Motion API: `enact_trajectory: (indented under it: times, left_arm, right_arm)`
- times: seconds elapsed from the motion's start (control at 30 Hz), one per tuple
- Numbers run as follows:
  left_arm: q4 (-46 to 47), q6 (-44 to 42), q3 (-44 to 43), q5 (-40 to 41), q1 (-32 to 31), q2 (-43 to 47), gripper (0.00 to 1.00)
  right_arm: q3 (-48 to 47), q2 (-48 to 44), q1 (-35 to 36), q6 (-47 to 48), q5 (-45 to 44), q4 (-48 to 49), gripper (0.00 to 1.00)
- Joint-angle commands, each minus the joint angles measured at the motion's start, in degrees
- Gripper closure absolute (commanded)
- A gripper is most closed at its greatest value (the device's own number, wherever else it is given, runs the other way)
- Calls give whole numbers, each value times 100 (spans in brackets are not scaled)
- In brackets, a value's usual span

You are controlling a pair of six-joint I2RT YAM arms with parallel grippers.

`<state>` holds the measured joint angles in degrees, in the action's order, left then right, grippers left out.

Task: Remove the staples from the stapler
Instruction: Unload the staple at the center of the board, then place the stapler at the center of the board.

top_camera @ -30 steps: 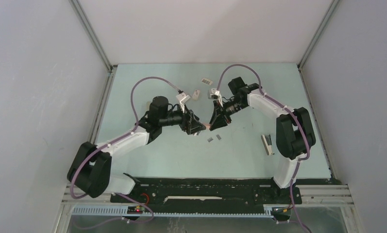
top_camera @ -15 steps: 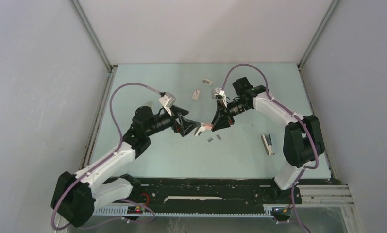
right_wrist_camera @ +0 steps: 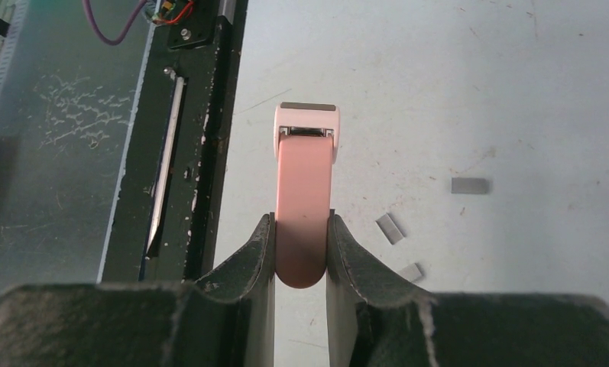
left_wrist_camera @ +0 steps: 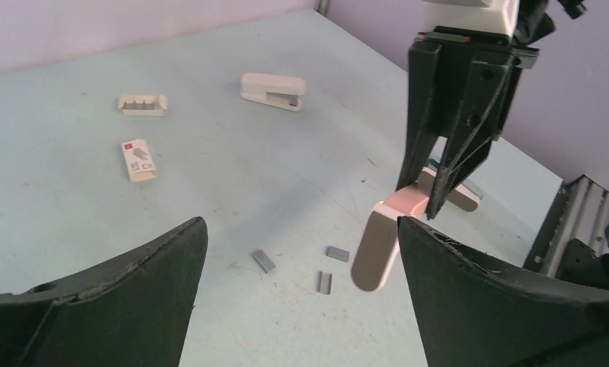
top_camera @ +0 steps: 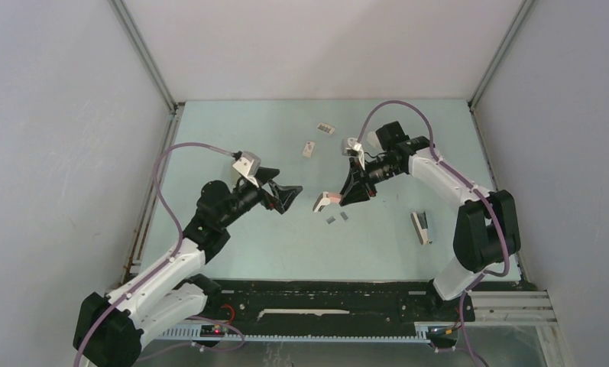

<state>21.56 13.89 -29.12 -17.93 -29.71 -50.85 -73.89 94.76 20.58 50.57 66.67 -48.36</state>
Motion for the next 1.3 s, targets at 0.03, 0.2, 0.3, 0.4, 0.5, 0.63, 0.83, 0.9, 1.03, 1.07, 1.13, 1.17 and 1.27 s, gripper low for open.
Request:
enact_trajectory:
  times: [0.03,0.2,0.3,0.4,0.5,0.63,0.83,0.9,1.03,1.07,1.13,1.17,1.27]
  left_arm:
    - [420,-177,169,591,53,192,0]
    - [533,-187,196,820,93,121,0]
    - [641,-169,235,923,114,86,0]
    - [736,-159,281,1040,126,92,0]
    - [802,-159,334,1175,141,106,0]
    - [873,-105,380,1323,152,98,0]
    - [1095,61,439,1419,172,-35,0]
    - [1152,100,427,1436,176,-108,0]
    - [1261,155,416,1443,190,-242,0]
    - [1283,164,416,1428,191,-272,0]
    - [1306,167,414,1393,194,-301,0]
    - [1315,168,416,1391,194,-302,0]
    - [1322,128,448,1409,200,-248,0]
  right_arm:
    - [125,-446,-224,-42,-172,-32,100]
    - [244,-647,-541,-98,-423,-100,100]
    - [298,-761,-746,-144,-634,-111,100]
    - [300,-845,-930,-278,-940,-126,100]
    - [302,-918,-1080,-338,-1342,-162,100]
    - [304,-967,-1197,-637,-2088,-63,100]
    - [293,-945,-1376,-1268,-3447,303,100]
    - [221,-840,-1418,-1468,-4074,377,100]
    - [-215,-349,-1534,-1824,-4814,271,100]
    - [-361,-189,-1555,-1891,-4980,233,100]
    - [-665,120,-1565,-1933,-5235,90,100]
    - [-848,274,-1566,-1943,-5336,3,100]
    - [-1347,682,-1587,-1971,-5680,-176,100]
